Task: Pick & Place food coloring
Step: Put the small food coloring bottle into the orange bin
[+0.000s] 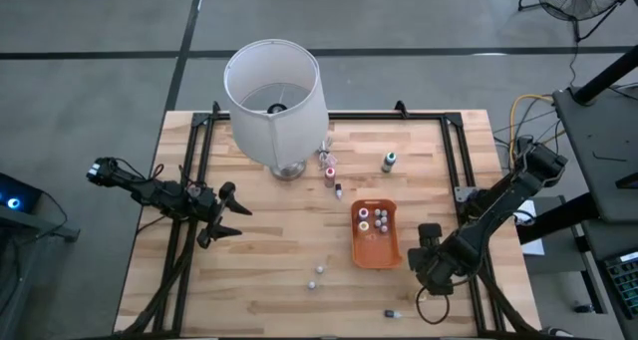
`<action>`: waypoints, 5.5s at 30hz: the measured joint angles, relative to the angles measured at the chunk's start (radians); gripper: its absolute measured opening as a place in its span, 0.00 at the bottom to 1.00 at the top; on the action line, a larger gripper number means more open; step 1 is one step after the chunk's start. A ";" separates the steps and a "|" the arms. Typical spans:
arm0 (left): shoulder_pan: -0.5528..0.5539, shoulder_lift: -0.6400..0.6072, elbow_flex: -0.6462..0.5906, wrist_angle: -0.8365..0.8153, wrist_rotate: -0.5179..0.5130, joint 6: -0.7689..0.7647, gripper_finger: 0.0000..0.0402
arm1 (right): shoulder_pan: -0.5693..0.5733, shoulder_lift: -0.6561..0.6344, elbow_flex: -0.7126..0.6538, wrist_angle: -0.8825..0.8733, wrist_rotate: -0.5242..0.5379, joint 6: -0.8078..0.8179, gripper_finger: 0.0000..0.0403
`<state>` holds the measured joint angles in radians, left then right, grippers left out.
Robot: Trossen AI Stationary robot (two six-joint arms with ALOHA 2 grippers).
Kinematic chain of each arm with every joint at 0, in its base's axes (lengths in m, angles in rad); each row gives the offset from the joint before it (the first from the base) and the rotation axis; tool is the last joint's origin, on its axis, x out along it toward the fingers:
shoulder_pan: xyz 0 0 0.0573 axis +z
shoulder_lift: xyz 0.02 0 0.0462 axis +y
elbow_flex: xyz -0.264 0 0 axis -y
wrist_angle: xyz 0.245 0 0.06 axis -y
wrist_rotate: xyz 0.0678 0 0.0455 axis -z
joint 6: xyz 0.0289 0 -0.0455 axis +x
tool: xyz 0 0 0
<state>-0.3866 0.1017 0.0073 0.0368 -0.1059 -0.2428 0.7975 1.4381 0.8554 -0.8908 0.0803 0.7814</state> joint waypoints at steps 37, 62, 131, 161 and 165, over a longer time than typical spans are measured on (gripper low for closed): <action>0.000 0.000 0.000 0.000 0.000 0.000 0.64 | -0.050 0.004 -0.106 0.116 0.057 0.046 0.61; 0.000 0.000 0.000 0.000 0.000 0.000 0.64 | -0.050 0.004 -0.121 0.154 0.039 -0.002 0.54; 0.000 0.000 0.000 0.000 0.000 0.000 0.64 | -0.131 -0.184 0.168 -0.314 -0.051 -0.249 0.15; 0.000 0.000 0.000 0.000 0.000 0.000 0.64 | -0.393 0.213 0.324 -0.097 -0.002 -0.524 0.15; 0.000 0.000 0.000 0.000 0.000 0.000 0.64 | -0.393 0.245 0.298 -0.068 -0.001 -0.532 0.15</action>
<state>-0.3864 0.1020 0.0074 0.0368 -0.1059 -0.2428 0.4049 1.6828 1.1536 -0.9585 0.0793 0.2492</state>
